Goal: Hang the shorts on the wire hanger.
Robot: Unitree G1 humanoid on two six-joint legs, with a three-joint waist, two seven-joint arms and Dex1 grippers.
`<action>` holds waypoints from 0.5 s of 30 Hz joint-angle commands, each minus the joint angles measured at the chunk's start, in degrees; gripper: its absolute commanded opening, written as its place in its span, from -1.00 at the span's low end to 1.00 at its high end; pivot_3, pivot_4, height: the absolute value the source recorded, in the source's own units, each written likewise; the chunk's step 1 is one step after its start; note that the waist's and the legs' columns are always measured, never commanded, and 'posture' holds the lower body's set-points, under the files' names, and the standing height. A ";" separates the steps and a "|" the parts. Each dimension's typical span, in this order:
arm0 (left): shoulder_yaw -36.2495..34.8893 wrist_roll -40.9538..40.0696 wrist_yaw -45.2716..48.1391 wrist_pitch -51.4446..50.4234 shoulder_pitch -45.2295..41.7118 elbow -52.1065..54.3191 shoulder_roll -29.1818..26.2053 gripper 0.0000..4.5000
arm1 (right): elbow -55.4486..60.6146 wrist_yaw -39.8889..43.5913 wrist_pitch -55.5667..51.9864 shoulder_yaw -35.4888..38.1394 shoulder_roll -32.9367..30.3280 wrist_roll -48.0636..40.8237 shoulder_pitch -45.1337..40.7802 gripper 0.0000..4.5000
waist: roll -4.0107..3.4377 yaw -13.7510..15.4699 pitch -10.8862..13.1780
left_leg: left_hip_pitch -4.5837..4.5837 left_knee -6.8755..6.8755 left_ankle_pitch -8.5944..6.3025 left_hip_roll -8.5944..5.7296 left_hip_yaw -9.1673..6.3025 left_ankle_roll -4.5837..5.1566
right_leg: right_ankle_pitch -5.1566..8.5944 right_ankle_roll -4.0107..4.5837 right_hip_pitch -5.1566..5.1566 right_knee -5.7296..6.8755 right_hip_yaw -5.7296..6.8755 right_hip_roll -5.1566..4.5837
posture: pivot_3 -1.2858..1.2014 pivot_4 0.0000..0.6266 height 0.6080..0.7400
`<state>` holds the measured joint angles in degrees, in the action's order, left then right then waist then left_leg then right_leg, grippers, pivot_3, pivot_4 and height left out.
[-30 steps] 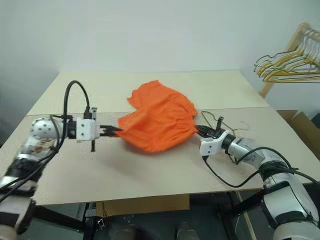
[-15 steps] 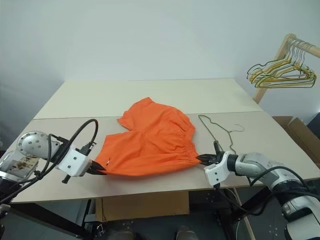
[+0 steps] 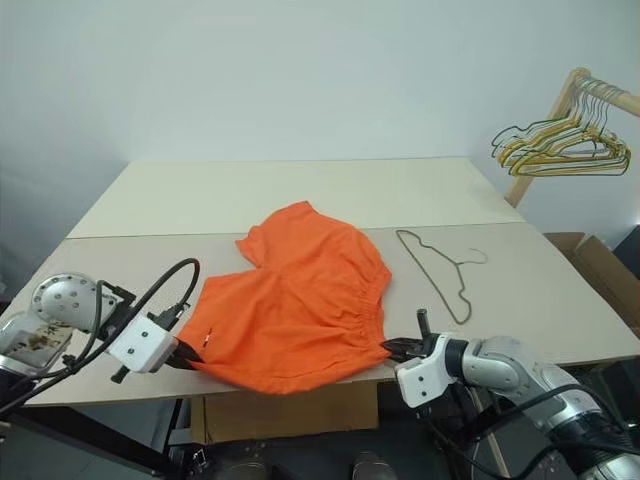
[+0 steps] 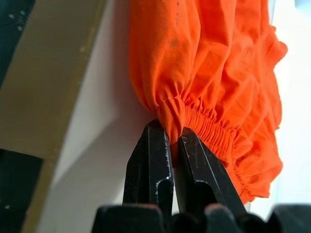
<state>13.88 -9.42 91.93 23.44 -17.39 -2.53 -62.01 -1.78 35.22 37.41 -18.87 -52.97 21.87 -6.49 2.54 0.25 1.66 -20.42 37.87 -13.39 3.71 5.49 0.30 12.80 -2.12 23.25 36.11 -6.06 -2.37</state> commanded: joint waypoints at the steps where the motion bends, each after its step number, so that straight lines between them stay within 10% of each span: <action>1: 0.60 -4.66 0.57 -0.75 1.43 3.83 -4.43 -0.72 | 2.87 0.55 -1.87 3.29 -0.39 -1.63 0.37 -0.63 | 0.04 -0.12 0.02 | -0.03 0.00 0.00 0.03 0.00 0.00 | 0.00 0.01 0.04 0.00 0.03 0.00 | 0.12 -1.00 1.00; 11: 0.65 -10.88 0.57 1.58 3.43 4.48 -12.64 0.74 | 9.50 4.09 -5.73 11.76 -5.43 -8.43 10.24 0.95 | 0.05 0.74 0.02 | -0.58 0.00 -0.01 0.02 0.00 -0.04 | 0.02 0.02 0.65 0.05 0.13 -0.06 | 0.13 -1.00 1.00; 15: -2.46 -16.58 0.57 -1.21 4.22 4.10 -15.20 0.99 | 16.65 7.37 -16.80 22.87 -7.43 -20.93 20.96 1.00 | 0.06 0.94 0.02 | -0.83 0.00 -0.01 0.02 0.01 -0.05 | 0.02 0.02 0.88 0.06 0.16 -0.06 | 0.14 -1.00 1.00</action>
<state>14.24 -22.66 92.35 23.35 -12.91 1.33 -76.61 10.41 41.84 25.91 -1.51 -60.46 7.59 13.42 2.60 1.19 1.68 -21.28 37.87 -13.39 3.73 5.47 0.25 12.82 -2.10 24.15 36.15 -5.85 -2.42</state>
